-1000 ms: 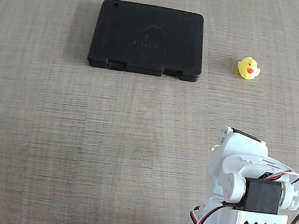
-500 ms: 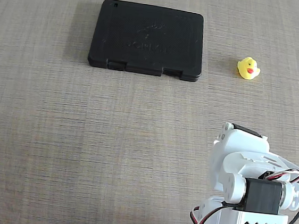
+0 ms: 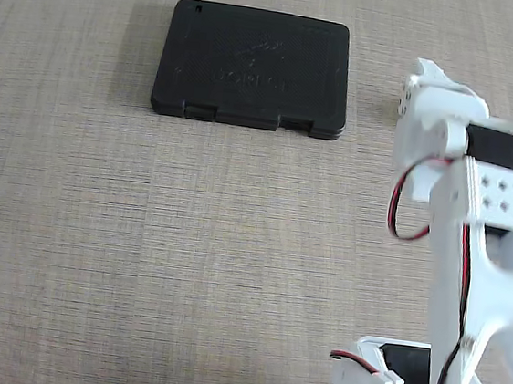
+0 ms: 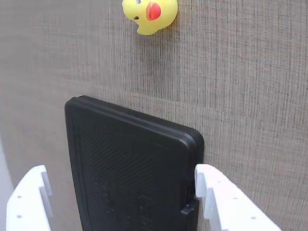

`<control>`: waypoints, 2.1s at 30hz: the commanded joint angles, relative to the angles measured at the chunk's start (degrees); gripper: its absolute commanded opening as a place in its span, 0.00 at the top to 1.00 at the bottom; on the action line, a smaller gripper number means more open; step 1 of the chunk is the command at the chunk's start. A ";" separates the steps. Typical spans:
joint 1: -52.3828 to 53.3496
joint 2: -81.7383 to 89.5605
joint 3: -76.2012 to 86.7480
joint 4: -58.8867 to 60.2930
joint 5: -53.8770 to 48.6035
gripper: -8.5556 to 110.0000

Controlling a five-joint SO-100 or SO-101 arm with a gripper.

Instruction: Grasp a duck and put it on the black surface.

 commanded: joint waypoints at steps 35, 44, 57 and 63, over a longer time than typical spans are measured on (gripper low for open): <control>9.32 -63.98 -55.11 12.48 -0.44 0.67; 9.32 -63.98 -55.11 12.13 -0.44 0.80; 9.14 -63.54 -55.20 12.13 -0.53 0.90; 8.35 -61.00 -55.28 13.45 -0.53 0.90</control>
